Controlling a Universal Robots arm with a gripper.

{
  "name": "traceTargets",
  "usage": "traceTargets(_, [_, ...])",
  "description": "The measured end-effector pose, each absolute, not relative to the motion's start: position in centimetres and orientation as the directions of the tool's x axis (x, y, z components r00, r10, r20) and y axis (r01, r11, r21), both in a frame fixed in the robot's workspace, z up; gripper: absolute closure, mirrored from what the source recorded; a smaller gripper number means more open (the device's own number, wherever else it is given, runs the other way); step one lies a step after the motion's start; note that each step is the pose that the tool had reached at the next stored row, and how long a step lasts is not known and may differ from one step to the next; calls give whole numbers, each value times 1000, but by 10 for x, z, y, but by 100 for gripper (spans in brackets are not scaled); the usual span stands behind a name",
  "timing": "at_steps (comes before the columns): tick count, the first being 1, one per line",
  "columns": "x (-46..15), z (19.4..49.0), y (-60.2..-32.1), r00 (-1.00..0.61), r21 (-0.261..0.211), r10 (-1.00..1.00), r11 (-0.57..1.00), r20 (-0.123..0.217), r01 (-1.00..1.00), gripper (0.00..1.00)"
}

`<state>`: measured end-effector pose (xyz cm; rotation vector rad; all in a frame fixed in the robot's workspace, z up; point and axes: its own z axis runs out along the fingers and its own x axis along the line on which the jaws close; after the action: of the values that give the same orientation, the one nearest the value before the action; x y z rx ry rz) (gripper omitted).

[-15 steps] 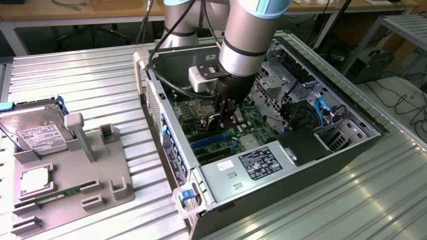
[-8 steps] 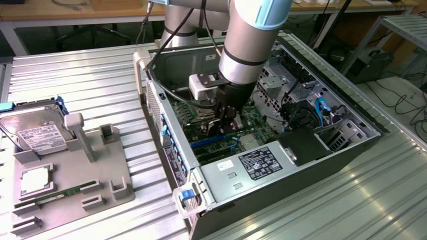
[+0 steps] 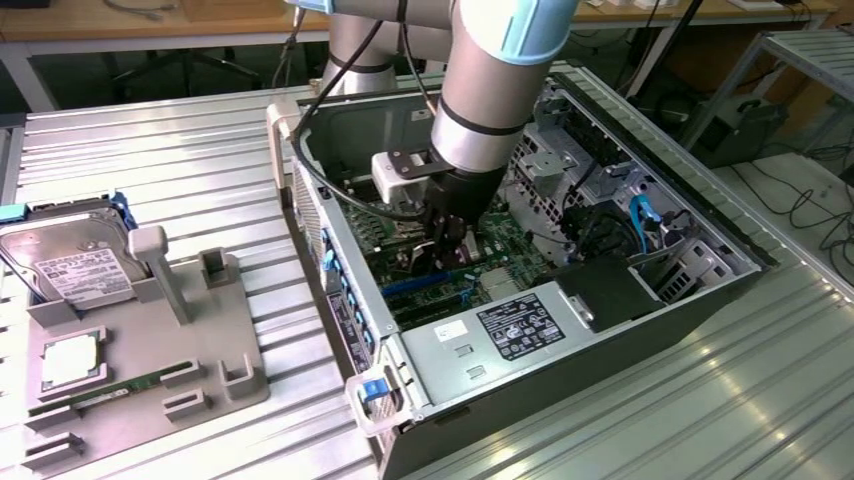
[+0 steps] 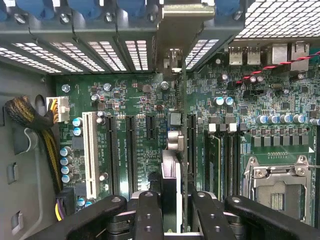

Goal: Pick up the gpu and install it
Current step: 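Insert the gpu into the slot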

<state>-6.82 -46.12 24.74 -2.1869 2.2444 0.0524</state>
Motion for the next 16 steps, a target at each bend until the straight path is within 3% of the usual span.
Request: traceTargets(16, [-70,238,-461,-26,20,-999,26,-29,-999,72])
